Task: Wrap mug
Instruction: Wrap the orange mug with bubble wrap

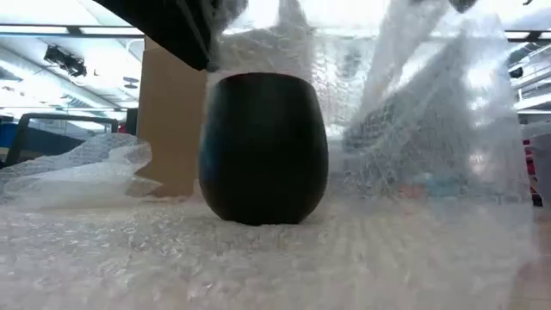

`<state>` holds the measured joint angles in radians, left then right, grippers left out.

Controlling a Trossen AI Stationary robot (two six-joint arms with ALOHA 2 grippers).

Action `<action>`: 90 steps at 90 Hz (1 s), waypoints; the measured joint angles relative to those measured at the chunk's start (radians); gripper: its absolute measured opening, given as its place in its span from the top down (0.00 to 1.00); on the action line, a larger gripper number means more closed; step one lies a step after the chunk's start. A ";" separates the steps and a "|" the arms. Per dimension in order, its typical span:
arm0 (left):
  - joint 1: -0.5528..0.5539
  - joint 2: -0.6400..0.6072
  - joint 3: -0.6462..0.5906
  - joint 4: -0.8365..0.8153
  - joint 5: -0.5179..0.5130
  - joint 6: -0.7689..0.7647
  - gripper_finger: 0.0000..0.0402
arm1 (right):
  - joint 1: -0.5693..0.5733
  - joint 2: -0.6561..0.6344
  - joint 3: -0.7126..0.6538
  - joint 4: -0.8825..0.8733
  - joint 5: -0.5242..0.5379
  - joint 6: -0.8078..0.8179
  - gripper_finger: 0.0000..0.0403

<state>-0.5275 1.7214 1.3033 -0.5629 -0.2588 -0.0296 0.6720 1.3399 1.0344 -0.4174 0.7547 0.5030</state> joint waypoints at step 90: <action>0.001 -0.011 0.020 -0.038 0.001 0.020 0.80 | -0.259 0.270 0.013 0.671 -0.389 -0.418 1.00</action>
<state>-0.5265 1.7106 1.3228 -0.6014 -0.2576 -0.0097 0.4131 1.6100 1.0473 0.2534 0.3657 0.0849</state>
